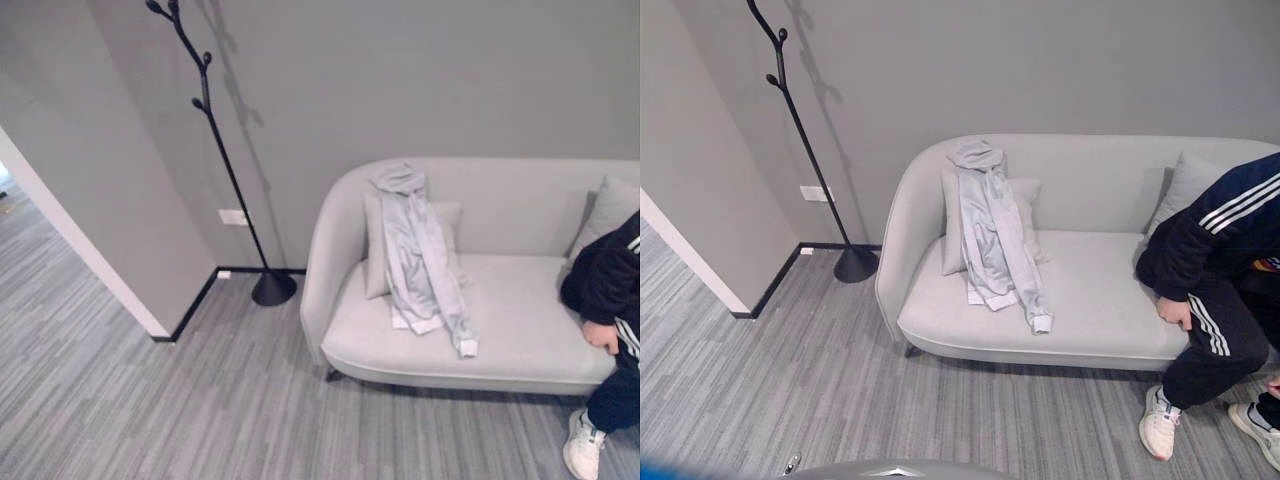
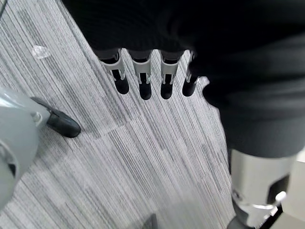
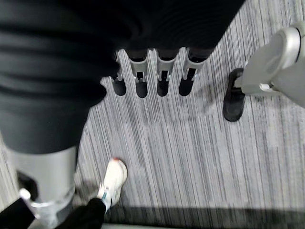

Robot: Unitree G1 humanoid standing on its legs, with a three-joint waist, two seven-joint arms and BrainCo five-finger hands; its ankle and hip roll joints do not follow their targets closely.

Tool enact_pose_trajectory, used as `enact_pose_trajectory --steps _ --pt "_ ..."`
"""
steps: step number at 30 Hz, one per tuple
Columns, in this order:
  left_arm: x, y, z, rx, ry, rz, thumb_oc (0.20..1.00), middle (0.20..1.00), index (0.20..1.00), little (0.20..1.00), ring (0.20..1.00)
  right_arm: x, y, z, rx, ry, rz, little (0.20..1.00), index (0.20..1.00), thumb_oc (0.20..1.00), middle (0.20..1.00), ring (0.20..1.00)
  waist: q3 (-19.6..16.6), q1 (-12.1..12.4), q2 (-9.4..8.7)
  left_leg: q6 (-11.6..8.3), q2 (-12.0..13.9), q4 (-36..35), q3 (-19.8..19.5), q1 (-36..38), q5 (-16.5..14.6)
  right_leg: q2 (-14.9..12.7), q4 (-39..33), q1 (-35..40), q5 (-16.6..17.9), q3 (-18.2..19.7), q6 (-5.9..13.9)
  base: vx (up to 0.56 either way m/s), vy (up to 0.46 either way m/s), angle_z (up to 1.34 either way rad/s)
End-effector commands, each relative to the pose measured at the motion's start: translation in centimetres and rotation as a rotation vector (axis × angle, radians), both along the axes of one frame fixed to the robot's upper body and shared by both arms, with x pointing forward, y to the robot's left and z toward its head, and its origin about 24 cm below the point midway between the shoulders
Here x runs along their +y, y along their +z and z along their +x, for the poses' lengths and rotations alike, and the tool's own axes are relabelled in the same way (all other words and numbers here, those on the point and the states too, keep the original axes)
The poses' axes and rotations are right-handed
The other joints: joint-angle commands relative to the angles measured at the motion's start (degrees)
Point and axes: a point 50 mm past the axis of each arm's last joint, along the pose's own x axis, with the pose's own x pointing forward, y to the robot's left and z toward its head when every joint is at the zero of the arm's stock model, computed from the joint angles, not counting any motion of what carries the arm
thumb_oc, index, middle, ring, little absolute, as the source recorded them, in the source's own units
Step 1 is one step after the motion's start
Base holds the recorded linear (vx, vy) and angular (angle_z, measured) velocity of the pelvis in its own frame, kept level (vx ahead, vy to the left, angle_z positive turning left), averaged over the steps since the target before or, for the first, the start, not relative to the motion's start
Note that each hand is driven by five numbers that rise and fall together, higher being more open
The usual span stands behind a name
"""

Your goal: Hang the clothes on the sofa on the clothes rack.

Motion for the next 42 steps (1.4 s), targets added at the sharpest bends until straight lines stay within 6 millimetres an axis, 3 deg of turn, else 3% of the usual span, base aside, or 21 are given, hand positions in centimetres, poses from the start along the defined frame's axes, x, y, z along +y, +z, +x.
enact_pose_trajectory --steps 1,15,30,42 --pt "-0.6 -0.2 0.3 0.026 0.047 -0.018 1.000 1.000 1.000 1.000 1.000 1.5 -0.4 1.3 0.024 -0.063 0.049 1.000 1.000 1.000 1.000 1.000 -0.2 -1.4 -1.04 -4.96 3.8 -3.4 -4.5 -1.9 3.2 -4.2 0.9 2.5 -5.1 -0.7 4.21 0.00 0.000 0.00" --pt "-2.0 -0.3 2.1 0.012 -0.134 -0.048 1.000 1.000 1.000 1.000 1.000 2.1 -0.6 3.1 0.012 0.099 0.068 1.000 1.000 1.000 1.000 1.000 -0.5 -2.4 -1.68 -4.25 3.5 -3.4 -3.0 -1.1 2.4 -4.3 0.9 2.0 -4.4 1.5 4.54 0.00 0.009 -0.06" --pt "-1.9 -0.4 1.2 0.041 -0.185 -0.061 1.000 1.000 1.000 1.000 1.000 2.3 -0.6 2.1 0.041 0.214 0.102 1.000 1.000 1.000 1.000 1.000 -0.4 -1.8 -2.47 -3.67 2.9 -3.4 -3.1 -1.0 2.0 -4.9 1.1 2.5 -4.1 1.0 4.89 0.00 0.005 0.00" --pt "-2.0 -0.4 2.0 0.021 -0.232 -0.062 1.000 1.000 1.000 1.000 1.000 2.4 -0.7 2.5 0.034 0.290 0.110 1.000 1.000 1.000 1.000 1.000 -0.2 -1.5 -3.21 -2.84 1.8 -3.4 -3.2 -0.9 1.3 -5.9 1.3 2.5 -3.4 0.7 5.66 0.00 0.041 0.01"
